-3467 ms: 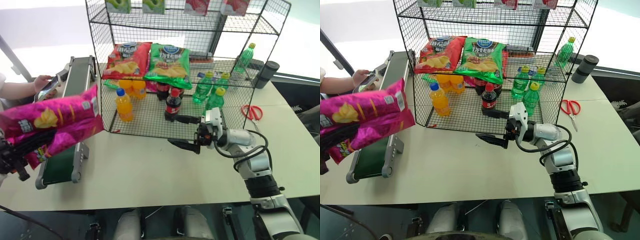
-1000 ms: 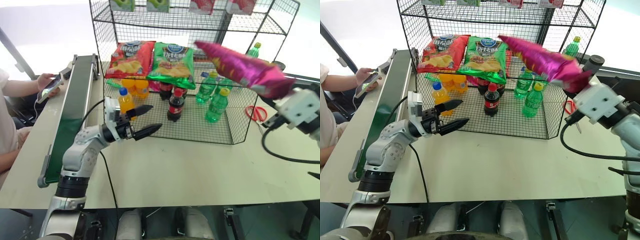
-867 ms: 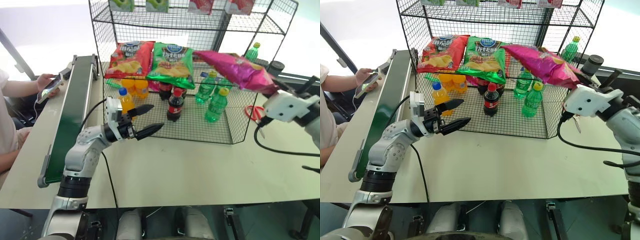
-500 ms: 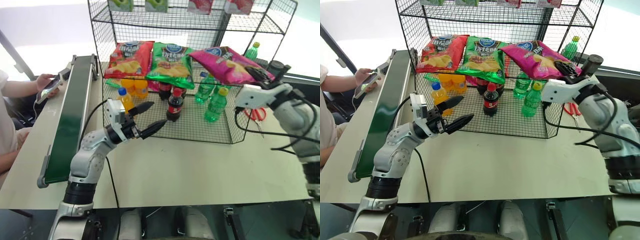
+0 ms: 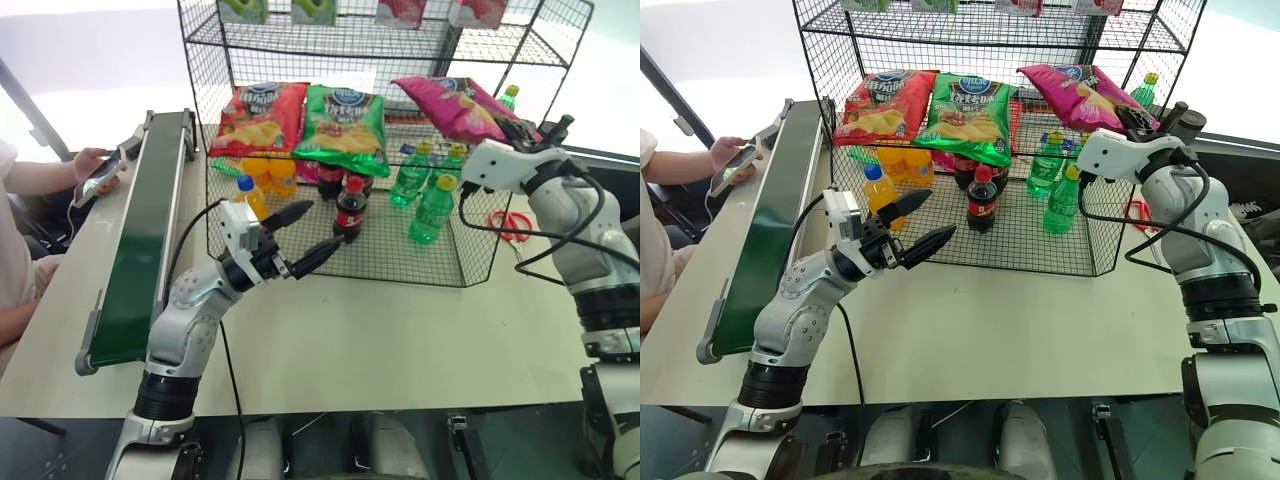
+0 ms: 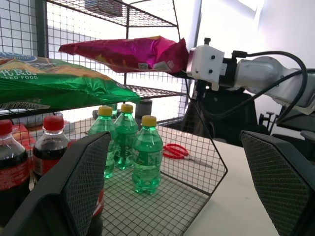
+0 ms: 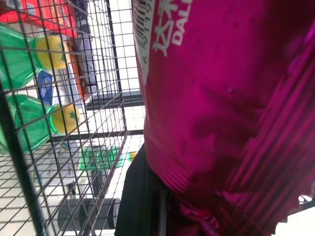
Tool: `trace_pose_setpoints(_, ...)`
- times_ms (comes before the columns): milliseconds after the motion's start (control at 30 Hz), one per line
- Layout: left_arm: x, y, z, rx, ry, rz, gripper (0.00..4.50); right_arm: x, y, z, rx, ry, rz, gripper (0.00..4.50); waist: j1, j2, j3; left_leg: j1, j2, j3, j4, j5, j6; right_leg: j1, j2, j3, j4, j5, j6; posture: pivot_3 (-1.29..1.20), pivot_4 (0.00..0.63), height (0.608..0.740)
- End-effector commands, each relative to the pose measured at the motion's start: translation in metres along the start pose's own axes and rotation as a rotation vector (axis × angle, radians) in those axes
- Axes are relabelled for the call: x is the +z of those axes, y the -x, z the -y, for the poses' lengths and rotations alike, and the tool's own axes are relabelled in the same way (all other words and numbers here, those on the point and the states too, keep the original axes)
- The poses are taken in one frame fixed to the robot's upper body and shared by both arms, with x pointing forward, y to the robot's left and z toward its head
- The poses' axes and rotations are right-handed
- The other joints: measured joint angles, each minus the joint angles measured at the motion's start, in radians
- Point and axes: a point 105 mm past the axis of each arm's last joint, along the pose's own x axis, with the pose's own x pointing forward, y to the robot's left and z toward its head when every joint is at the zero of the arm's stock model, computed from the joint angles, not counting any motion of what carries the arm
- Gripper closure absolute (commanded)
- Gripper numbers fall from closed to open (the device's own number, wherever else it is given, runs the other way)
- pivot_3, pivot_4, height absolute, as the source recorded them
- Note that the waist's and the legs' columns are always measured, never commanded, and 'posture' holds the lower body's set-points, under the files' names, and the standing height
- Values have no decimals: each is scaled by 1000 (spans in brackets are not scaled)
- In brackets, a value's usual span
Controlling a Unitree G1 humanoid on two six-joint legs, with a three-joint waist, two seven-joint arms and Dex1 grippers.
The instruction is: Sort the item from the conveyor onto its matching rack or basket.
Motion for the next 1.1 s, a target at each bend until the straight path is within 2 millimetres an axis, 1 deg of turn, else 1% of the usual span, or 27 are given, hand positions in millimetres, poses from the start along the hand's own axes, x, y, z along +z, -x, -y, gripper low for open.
trace_pose_setpoints(33,9,-1,3,-4,-41,24,0,1,0,15,-38,-59,2,2236,0,0,0,0,0,0,0,0,0,0,0,0,0,0,0,0,150,740)
trace_pose_setpoints(67,9,-1,3,-3,-42,23,0,1,0,15,-37,-61,3,1769,0,0,0,0,0,0,0,0,0,-1,0,0,0,0,0,0,150,740)
trace_pose_setpoints(133,7,0,4,-1,-39,17,0,7,1,12,-22,-141,30,890,-1,0,0,0,0,0,-1,0,0,-1,0,0,0,0,0,0,150,740)
trace_pose_setpoints(167,6,1,5,-2,-39,15,0,9,2,11,-11,-158,46,369,-1,0,0,0,0,0,-1,0,0,-1,0,0,0,0,0,0,150,740)
trace_pose_setpoints(200,5,1,5,-1,-38,13,0,13,3,14,-25,-225,69,30,-2,0,0,0,0,0,-1,0,0,0,0,0,0,0,0,0,150,740)
trace_pose_setpoints(267,4,1,6,1,-38,9,0,15,6,20,-55,-331,101,30,-6,0,0,0,1,0,-1,0,0,0,1,0,0,0,0,0,150,740)
trace_pose_setpoints(400,1,1,6,1,-41,-1,0,19,14,15,2,-424,172,30,-6,0,0,0,1,0,-1,0,0,0,0,0,0,0,0,0,150,740)
trace_pose_setpoints(467,1,1,7,-1,-43,-4,0,21,17,11,39,-369,190,30,-5,0,0,0,1,0,-1,0,1,0,0,0,0,0,0,0,150,740)
trace_pose_setpoints(533,0,1,7,-2,-42,-6,0,27,19,7,76,-401,234,30,-6,0,0,0,1,0,-1,0,1,0,0,0,0,0,0,0,150,740)
trace_pose_setpoints(567,0,1,7,-3,-45,-9,0,31,20,7,80,-421,259,30,-6,0,0,0,1,0,-1,0,1,0,0,0,0,0,0,0,150,740)
trace_pose_setpoints(667,0,1,6,-3,-48,-12,0,54,26,7,116,-571,388,30,-16,0,0,0,1,0,-1,0,1,0,0,0,0,0,0,0,150,740)
trace_pose_setpoints(733,0,1,6,-2,-49,-13,0,64,31,4,155,-632,445,30,-19,0,0,0,1,-1,-1,0,1,0,1,0,1,0,0,0,150,740)
trace_pose_setpoints(800,0,1,5,0,-54,-15,0,75,38,3,172,-646,517,30,-18,0,0,0,1,-1,-1,-1,1,0,1,0,1,0,0,0,150,740)
trace_pose_setpoints(833,0,1,5,3,-58,-17,0,85,46,6,182,-667,594,30,-17,0,0,0,1,-1,-1,-1,1,0,1,0,1,0,0,0,150,740)
trace_pose_setpoints(900,-1,3,5,5,-63,-29,0,94,57,16,158,-747,675,30,-16,0,0,0,1,-1,-1,-1,1,0,1,-1,0,0,0,0,150,740)
trace_pose_setpoints(933,-1,5,3,13,-79,-43,0,95,63,18,171,-795,700,30,-16,0,0,0,1,-1,-1,-1,2,0,0,-1,0,0,0,0,150,740)
trace_pose_setpoints(1000,-4,12,-1,33,-81,-86,0,92,70,20,175,-880,700,30,-14,0,0,0,1,-1,-1,-1,2,0,0,-1,0,0,0,0,150,740)
trace_pose_setpoints(1067,-1,26,-8,57,-120,-137,0,88,86,27,194,-1020,731,30,-13,0,0,0,1,-2,-1,-3,4,0,0,-1,0,0,0,0,150,740)
trace_pose_setpoints(1100,1,34,-13,74,-138,-165,0,86,94,30,208,-1065,737,30,-13,0,0,-1,1,-3,-1,-5,9,1,0,-2,0,0,0,0,150,740)
